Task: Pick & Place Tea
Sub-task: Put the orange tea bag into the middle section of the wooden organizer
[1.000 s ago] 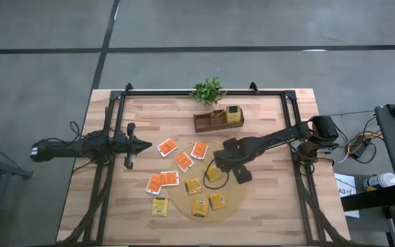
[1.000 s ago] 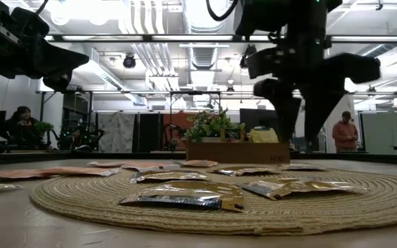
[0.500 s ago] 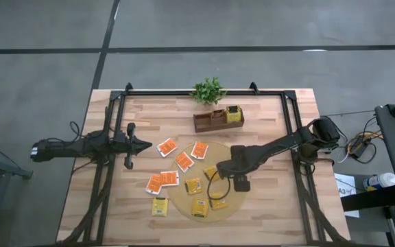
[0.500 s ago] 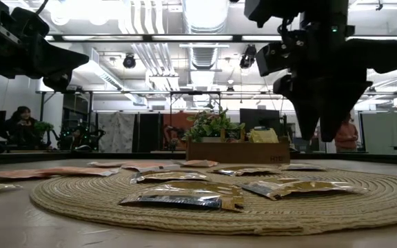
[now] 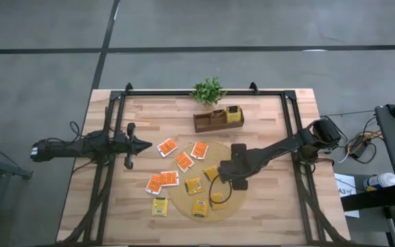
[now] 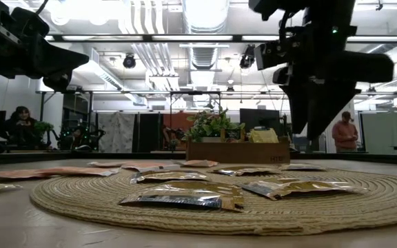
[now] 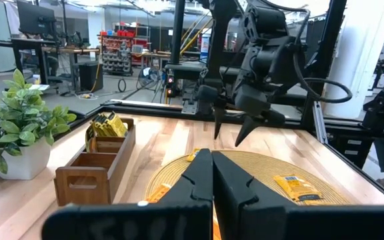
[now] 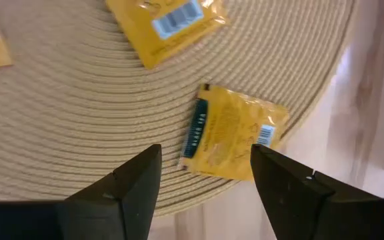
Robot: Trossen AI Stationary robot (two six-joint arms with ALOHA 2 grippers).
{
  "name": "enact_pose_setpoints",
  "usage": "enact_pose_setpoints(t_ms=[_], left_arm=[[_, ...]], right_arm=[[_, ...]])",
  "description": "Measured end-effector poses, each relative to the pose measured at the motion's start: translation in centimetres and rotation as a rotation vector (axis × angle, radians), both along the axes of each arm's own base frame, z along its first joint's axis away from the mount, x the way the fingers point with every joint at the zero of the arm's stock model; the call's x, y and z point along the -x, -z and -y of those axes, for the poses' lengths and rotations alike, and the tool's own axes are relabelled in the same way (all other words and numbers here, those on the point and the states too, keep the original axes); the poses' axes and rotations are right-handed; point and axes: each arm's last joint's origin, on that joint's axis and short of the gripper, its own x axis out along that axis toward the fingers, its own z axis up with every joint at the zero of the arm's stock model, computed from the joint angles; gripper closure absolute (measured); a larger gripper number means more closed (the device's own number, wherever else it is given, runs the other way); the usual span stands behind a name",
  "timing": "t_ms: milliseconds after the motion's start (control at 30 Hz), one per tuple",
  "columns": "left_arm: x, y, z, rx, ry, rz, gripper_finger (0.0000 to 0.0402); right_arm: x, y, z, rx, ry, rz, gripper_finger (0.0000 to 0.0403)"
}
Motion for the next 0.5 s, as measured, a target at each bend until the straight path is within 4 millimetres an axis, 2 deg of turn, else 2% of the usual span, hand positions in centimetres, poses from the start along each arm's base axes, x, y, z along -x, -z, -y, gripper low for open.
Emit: enact_pose_setpoints(t_ms=[200,500], left_arm=[[0.0,0.0,0.0,0.000,-0.001,0.000,0.0402],[0.0,0.0,0.0,0.000,-0.001,0.000,0.0402]], right_arm=[[-0.1,0.1,-0.9,-0.007,-0.046,0.029,0.0175],[-0.8,2.1,-1.0,0.008,-0.046,-0.009,0.0175]])
